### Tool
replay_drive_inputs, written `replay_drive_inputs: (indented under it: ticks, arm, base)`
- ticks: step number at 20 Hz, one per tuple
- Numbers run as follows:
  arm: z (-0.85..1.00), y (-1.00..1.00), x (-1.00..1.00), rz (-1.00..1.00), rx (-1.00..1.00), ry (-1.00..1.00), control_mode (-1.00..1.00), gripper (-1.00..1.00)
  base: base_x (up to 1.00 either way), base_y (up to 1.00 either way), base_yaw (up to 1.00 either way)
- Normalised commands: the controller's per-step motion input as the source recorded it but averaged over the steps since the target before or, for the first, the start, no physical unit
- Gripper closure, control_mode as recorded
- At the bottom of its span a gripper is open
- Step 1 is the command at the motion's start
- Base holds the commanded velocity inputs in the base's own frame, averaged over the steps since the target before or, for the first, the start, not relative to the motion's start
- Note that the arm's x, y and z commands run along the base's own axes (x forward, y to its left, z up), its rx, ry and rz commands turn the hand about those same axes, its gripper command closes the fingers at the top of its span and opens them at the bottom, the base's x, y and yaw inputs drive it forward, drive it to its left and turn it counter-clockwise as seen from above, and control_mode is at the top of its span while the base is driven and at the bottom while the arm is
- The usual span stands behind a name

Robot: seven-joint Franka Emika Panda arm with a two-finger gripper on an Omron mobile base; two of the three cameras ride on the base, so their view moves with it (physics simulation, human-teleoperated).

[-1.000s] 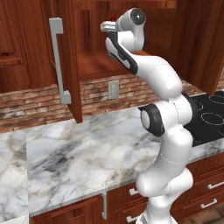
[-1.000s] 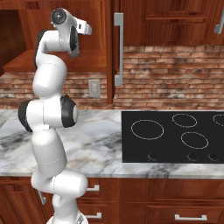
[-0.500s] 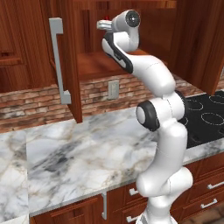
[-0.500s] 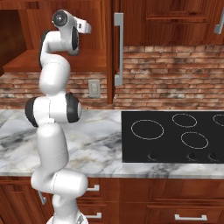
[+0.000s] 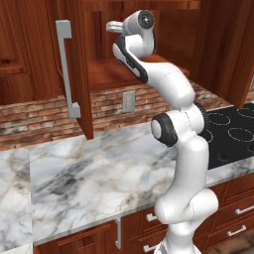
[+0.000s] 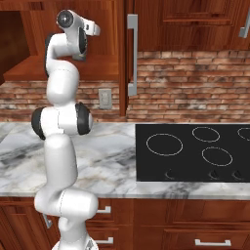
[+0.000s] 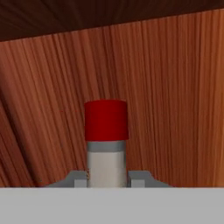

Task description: There is a bowl on the dining counter. Grab a lemon wedge from the fridge and place it in the bowl. Then get the liquor bottle and glass cup from the cabinet and place them next to the bowl.

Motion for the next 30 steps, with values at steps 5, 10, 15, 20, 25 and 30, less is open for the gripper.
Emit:
replay_drive_inputs:
  ticks: [5,10,15,20,25,30]
  arm:
    - [0.40,-0.39,-0.90,0.00,0.00,0.00,-1.00,1.00]
    - [0.32,-0.37,-1.00,0.00,0.01,0.00,-1.00,1.00]
    - [0.45,-0.17,-1.00,0.00,0.04,0.00,-1.00,1.00]
    - [0.29,-0.09,-1.00,0.00,0.04,0.00,-1.00,1.00]
    - [0.15,-0.05,-1.00,0.00,0.02,0.00,-1.00,1.00]
    - [0.00,-0.05,-1.00,0.00,0.00,0.01,-1.00,1.00]
  base:
    - [0.00,0.00,0.00]
    - [0.00,0.00,0.00]
    - [0.00,0.00,0.00]
    - [0.00,0.00,0.00]
    - [0.00,0.00,0.00]
    - [0.00,0.00,0.00]
